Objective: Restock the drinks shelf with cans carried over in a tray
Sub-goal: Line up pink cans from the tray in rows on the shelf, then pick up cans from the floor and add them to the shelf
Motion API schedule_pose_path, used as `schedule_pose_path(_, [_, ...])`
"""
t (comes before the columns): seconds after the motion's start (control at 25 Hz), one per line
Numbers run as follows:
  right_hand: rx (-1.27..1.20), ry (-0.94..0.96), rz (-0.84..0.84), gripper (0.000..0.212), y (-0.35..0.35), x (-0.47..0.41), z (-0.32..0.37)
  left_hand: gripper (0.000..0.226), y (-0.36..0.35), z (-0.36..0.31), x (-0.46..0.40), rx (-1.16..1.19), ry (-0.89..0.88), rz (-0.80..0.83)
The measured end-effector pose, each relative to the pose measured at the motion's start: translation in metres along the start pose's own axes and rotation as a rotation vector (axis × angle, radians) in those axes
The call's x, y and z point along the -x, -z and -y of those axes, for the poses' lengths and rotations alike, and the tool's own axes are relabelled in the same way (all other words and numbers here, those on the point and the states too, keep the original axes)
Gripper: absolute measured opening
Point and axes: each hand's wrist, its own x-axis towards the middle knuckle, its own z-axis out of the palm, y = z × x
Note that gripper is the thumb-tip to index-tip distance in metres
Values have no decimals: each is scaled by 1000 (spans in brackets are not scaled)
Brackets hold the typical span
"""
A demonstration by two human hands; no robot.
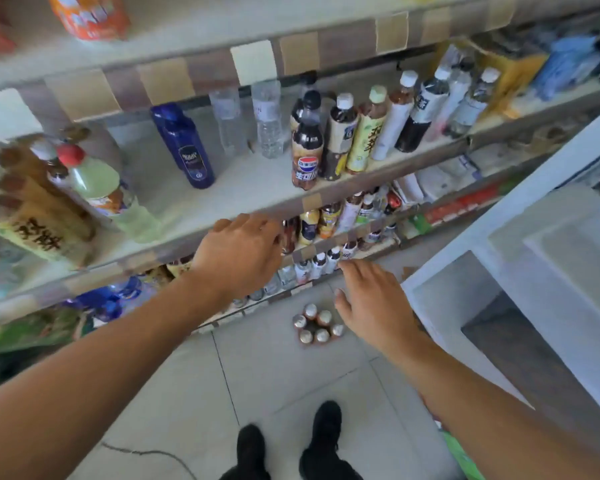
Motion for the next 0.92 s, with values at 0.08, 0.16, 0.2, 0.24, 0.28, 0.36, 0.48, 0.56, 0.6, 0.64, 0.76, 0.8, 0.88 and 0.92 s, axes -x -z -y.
schedule_pose_path(0.08, [-33,4,21,44,-37,9,-12,45,-37,-8,-1,14,35,35])
schedule_pose_path(0.16, [-71,-13,45,44,-78,16,-26,37,-80,-15,-4,42,56,60])
schedule_pose_path(0.2, [-91,-30,66,43,-101,20,-34,34,-104,-18,-6,56,63,65])
schedule_pose_path(0.24, [-105,-50,82,42,-125,23,-41,33,-128,-22,-9,76,70,62])
schedule_pose_path(0.28, [-113,-68,98,42,-149,27,-49,33,-153,-24,-11,103,77,56])
schedule_pose_path(0.36, [-99,-91,124,43,-192,35,-63,35,-200,-30,-13,133,89,30])
schedule_pose_path(0.48, [-55,-116,163,45,-266,42,-84,45,-285,-38,-14,149,112,78])
schedule_pose_path(0.56, [-34,-120,180,48,-317,43,-97,48,-343,-42,-13,171,132,122])
schedule_pose_path(0.6, [-24,-124,188,51,-342,44,-102,49,-372,-45,-12,179,133,137])
schedule_pose_path(0.64, [-16,-134,194,54,-367,44,-106,49,-400,-47,-11,187,133,154])
schedule_pose_path(0.76, [0,-155,239,58,-437,46,-116,51,-472,-52,-7,196,147,216])
schedule_pose_path(0.8, [6,-167,265,59,-462,48,-120,50,-496,-53,-6,194,145,240])
schedule_pose_path(0.88, [28,-197,339,60,-508,48,-129,47,-540,-55,-5,191,132,268])
schedule_pose_path(0.92, [42,-225,376,62,-528,48,-132,45,-561,-56,-3,198,123,268])
